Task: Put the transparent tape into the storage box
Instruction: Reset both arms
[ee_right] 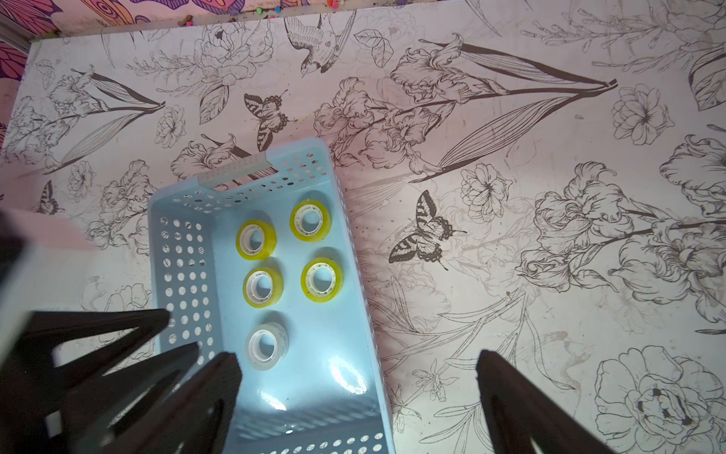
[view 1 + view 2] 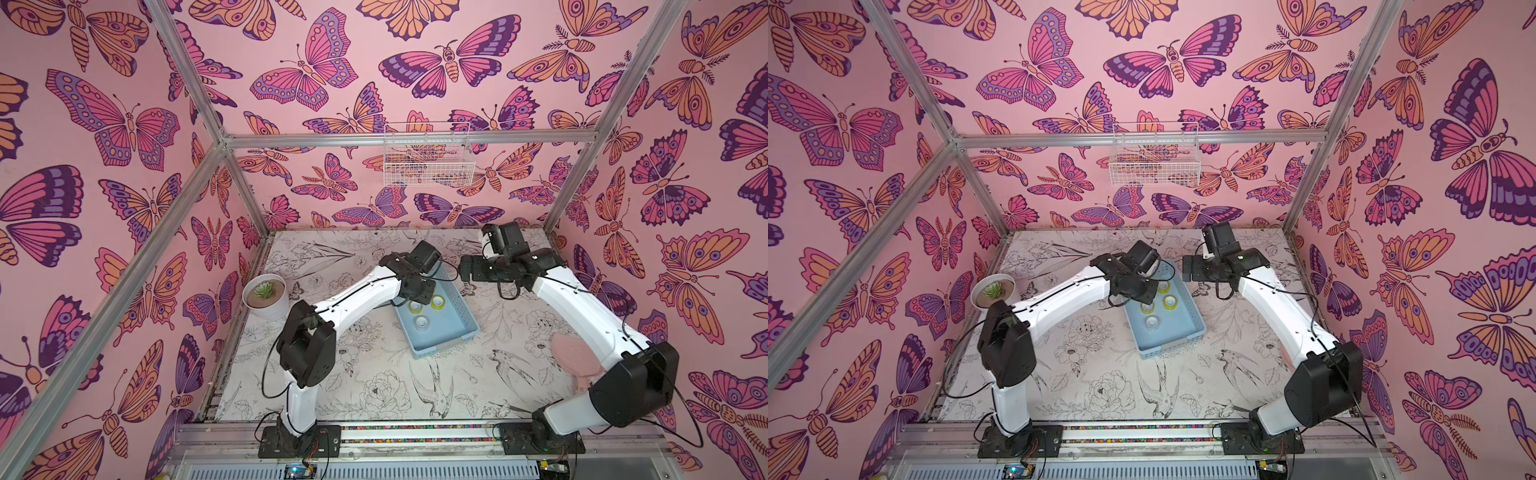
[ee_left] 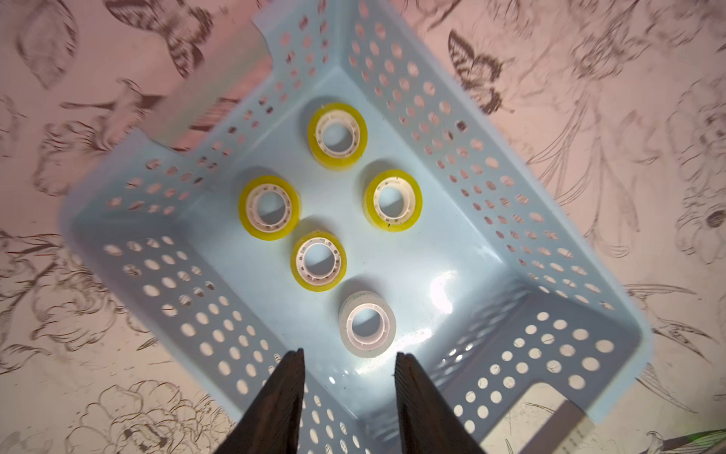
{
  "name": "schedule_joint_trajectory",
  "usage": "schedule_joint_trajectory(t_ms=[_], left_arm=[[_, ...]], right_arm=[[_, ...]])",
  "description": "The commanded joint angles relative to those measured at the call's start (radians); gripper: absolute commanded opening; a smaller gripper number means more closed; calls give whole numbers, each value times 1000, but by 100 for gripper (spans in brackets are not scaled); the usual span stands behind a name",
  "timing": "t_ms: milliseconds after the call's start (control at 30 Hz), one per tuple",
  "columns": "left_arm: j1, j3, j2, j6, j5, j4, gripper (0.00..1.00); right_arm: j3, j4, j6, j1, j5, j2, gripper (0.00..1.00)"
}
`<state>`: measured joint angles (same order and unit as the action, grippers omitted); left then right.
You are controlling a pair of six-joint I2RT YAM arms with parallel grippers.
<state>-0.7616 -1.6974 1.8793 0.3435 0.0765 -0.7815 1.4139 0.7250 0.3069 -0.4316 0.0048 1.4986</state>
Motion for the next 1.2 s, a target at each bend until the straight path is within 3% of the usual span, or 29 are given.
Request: schedule_joint_trajectory(t_ms=[0,67,133,167,200,233,467,533,633,767,1000,1167], left_arm=[[22,63,-120,30,109,5,47],[28,102,-187,60,196,14,54],[33,145,-256,52,272,22,68],[38,165,-284,48,302,26,77],[44,192,-322,46,332,34,93],[54,220,-357,43,354,42,100],[135,437,-563,48,494,110,100],[157,511,-637,26,537,151,100],[192,645,-724,-24,583,246,100],[295,811,-822,-39,562,389,100],[484,1076,-916,-96,476,689,100],[606,1198,-834,-144,428,933,100]], right_arm=[[-6,4,-31,8,43,-18,99],[-10,11,-30,13,63,-18,99],[-17,14,-22,17,112,-21,99],[-22,12,-23,20,125,-23,99],[-28,11,-26,23,133,-24,99],[-32,8,-28,29,144,-26,99],[-131,-101,-1,57,314,-91,99],[-184,-182,-69,67,285,-125,99],[-260,-265,-145,67,340,-150,99],[-272,-274,-191,84,404,-132,99],[-427,-486,-189,178,258,-167,99],[-474,-539,-144,275,169,-127,99]])
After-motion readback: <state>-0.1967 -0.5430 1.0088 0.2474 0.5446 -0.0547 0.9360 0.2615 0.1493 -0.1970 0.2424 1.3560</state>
